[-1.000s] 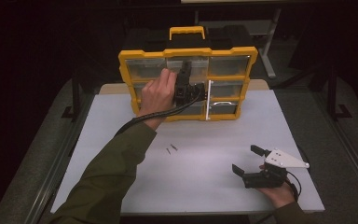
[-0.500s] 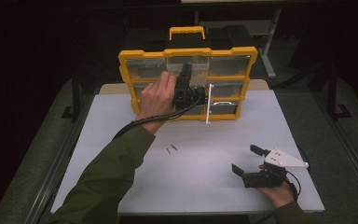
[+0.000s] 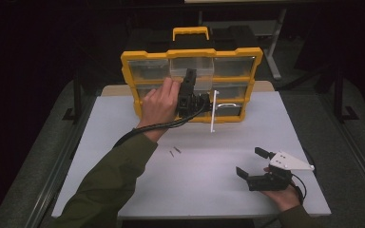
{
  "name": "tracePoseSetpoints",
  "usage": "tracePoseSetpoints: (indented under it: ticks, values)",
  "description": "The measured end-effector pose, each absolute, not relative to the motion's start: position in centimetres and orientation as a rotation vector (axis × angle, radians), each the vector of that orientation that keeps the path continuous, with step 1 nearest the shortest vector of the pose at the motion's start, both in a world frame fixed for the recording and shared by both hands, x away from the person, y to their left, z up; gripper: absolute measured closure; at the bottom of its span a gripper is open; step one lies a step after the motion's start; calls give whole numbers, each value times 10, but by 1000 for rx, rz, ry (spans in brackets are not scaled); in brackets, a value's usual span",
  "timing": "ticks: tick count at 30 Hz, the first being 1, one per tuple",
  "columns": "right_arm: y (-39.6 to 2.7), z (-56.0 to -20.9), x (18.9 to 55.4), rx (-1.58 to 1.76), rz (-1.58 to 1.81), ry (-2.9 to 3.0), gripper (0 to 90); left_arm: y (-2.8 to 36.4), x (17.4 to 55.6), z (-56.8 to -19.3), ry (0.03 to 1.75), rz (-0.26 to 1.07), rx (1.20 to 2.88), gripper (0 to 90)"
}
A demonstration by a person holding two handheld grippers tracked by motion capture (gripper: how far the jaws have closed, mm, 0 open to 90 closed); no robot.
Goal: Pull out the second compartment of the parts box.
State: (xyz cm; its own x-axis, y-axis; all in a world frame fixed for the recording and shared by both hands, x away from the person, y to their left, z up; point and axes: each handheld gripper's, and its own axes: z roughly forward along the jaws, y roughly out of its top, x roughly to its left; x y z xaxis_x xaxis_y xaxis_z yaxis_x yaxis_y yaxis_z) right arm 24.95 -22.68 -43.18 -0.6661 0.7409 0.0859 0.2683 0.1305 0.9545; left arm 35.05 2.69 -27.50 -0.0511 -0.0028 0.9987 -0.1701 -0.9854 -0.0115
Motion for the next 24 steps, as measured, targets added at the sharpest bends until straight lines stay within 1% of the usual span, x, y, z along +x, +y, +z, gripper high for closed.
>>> tracePoseSetpoints:
  ticks: [24]
  values:
    - [-226, -432, 249, 969, 1544, 2007, 2, 29, 326, -274, -212, 2179, 2062, 799]
